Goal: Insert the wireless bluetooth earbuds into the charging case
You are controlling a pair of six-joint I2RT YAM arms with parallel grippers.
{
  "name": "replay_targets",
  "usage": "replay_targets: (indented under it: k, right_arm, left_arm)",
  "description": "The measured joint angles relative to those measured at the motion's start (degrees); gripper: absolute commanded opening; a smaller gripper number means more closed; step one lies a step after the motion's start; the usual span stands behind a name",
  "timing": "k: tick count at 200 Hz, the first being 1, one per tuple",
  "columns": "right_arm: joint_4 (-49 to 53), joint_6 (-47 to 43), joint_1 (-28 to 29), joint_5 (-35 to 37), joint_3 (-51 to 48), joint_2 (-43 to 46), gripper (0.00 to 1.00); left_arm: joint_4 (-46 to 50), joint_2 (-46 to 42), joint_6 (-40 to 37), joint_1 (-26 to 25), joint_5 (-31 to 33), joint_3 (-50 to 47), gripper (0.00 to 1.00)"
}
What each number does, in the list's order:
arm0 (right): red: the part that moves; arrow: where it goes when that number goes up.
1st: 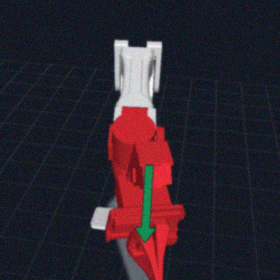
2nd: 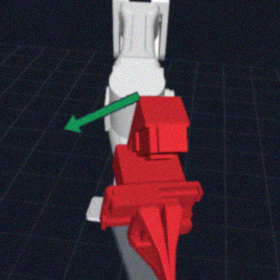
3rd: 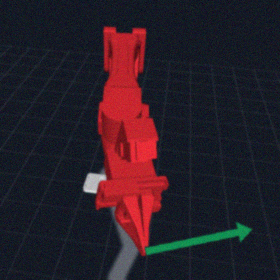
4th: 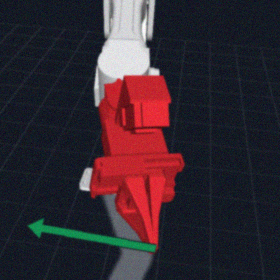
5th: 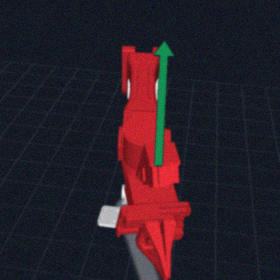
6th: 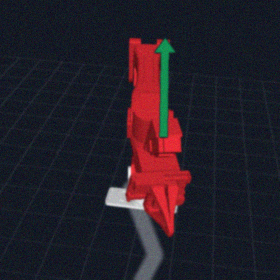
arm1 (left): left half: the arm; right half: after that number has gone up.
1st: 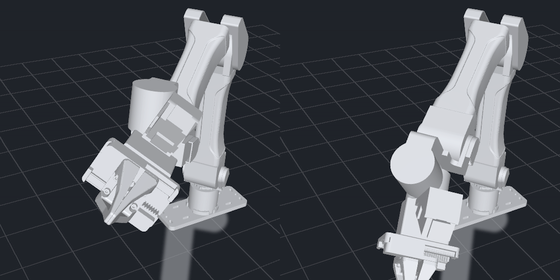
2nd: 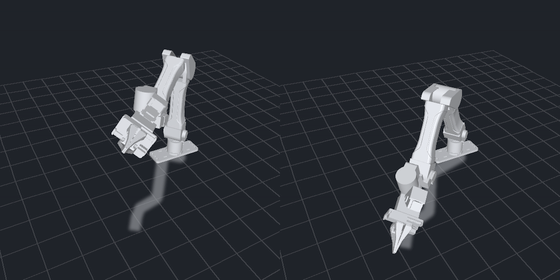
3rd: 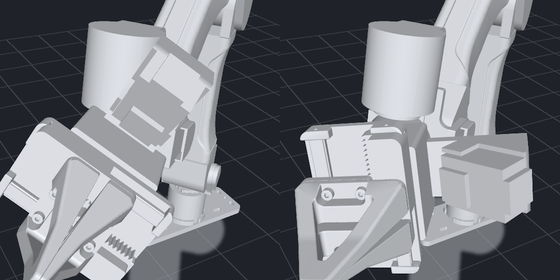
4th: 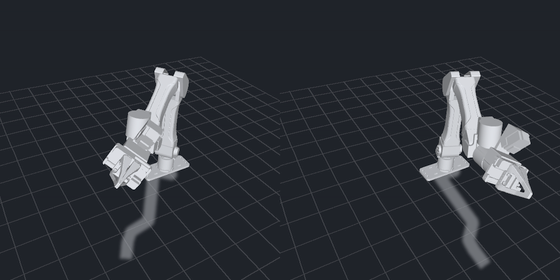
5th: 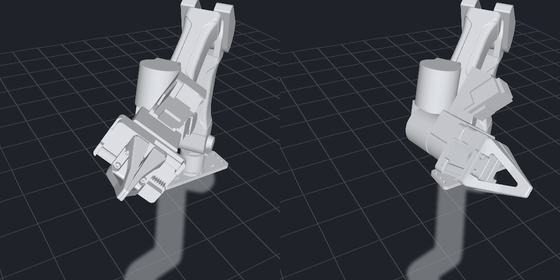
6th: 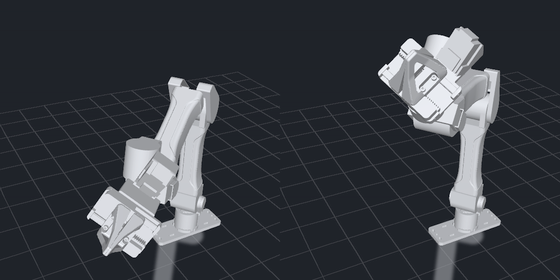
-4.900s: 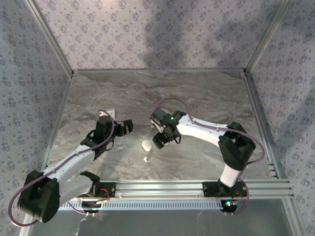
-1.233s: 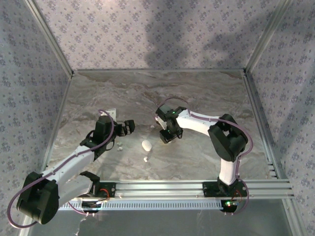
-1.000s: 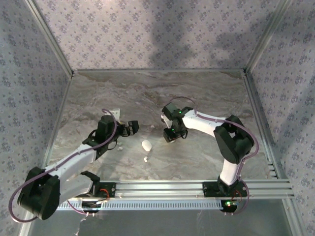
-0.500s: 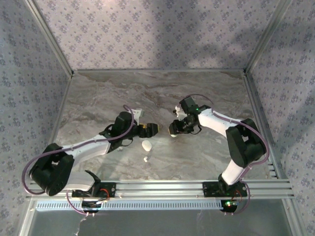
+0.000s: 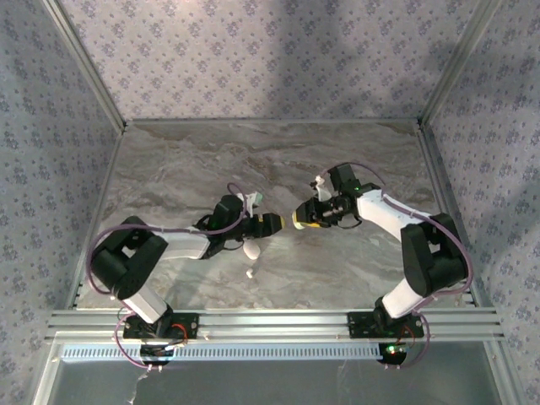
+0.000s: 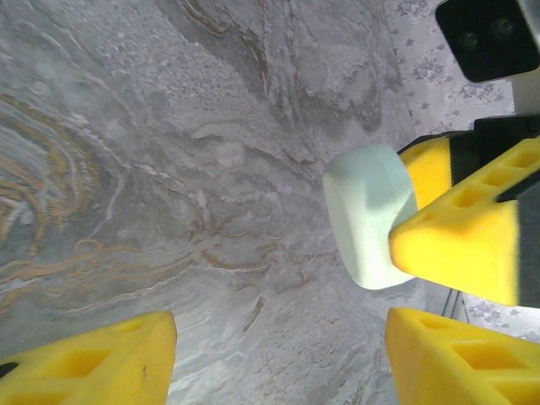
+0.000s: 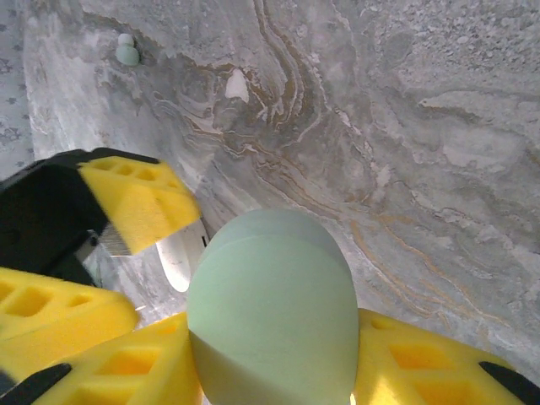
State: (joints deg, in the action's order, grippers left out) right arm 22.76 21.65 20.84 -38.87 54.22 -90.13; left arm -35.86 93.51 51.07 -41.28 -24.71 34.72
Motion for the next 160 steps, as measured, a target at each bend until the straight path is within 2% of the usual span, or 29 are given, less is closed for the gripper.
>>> replay_targets:
  k: [22, 68, 102, 160]
  right_arm:
    - [0.92, -0.26, 0.02, 1.64, 0.04, 0.11, 0.44]
    - [6.12, -2.54, 0.98, 12.46, 0.57, -3.34, 0.44]
    - [9.75, -3.48, 4.37, 20.20, 2.40, -7.13, 0.45]
    - [14.38, -4.35, 9.22, 31.50, 6.95, -9.60, 0.55]
  left_arm:
    - [-0.98, 1.75, 0.94, 0.00, -0.57, 0.74, 0.64]
    - [0.74, 1.51, 0.61, 0.02, 2.12, 0.76, 0.64]
    - [2.29, -0.48, 0.09, 0.02, 3.91, 0.68, 0.64]
    - [3.15, -2.10, -0.66, 0.02, 5.53, -0.68, 0.66]
